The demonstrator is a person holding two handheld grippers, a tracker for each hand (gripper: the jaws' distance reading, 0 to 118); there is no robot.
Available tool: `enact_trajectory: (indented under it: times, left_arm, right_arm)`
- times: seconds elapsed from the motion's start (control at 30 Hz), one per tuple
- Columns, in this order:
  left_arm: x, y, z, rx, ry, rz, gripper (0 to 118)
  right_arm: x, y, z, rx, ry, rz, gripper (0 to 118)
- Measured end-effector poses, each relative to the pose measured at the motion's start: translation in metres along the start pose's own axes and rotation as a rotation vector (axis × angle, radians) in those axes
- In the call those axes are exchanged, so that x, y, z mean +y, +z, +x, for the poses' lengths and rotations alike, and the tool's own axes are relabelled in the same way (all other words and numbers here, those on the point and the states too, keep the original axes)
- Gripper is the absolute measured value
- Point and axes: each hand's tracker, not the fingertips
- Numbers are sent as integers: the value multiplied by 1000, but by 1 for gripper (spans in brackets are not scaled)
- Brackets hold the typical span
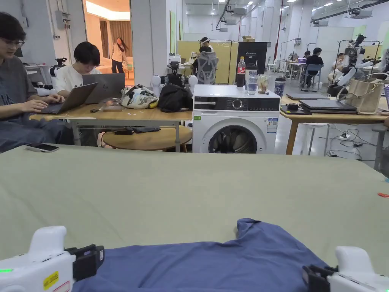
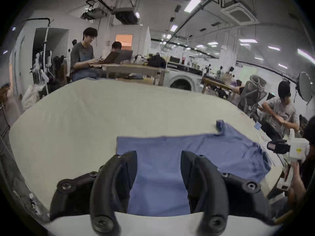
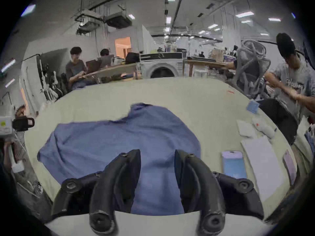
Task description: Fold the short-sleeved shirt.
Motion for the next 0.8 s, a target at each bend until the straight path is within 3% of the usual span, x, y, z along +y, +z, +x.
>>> enact_trajectory:
  times: [0.07,0.1,0.13,0.23,0.27,0.4,0.5,0.57,0.63,0.8]
  left_arm:
    - [3,-8,4,-39,21,-21,38]
    - [1,-9,6,-83,16,-27,23]
    - [-1,-11,9,-85,-2,-26,0]
    - [-8,-14,19,-33,-99,-26,0]
    - [-7,-17,15,-74,-95,-58,0]
    - [14,-34,-10,-50,-28,-76,0]
    - [41,-73,-39,-14,59,-156,0]
    - [51,-107,-56,-6,57,-264,25]
    - [54,-134,-64,32,57,-330,40]
    - [36,-197,-78,189,12,-501,44]
  right_arm:
    - [3,-11,-12,6,27,-10,25]
    - [2,-14,-17,5,46,-8,11]
    - [0,-15,-20,7,63,-4,0]
    - [-4,-17,-26,8,67,18,0]
    - [-4,-17,-26,62,41,12,0]
    - [-5,-24,-29,36,88,6,0]
    - [-5,-28,-23,54,79,-5,0]
    - [-6,-28,-18,79,56,-18,0]
    - [-9,-27,-9,74,49,-21,0]
    - [-14,-27,16,36,44,-71,0]
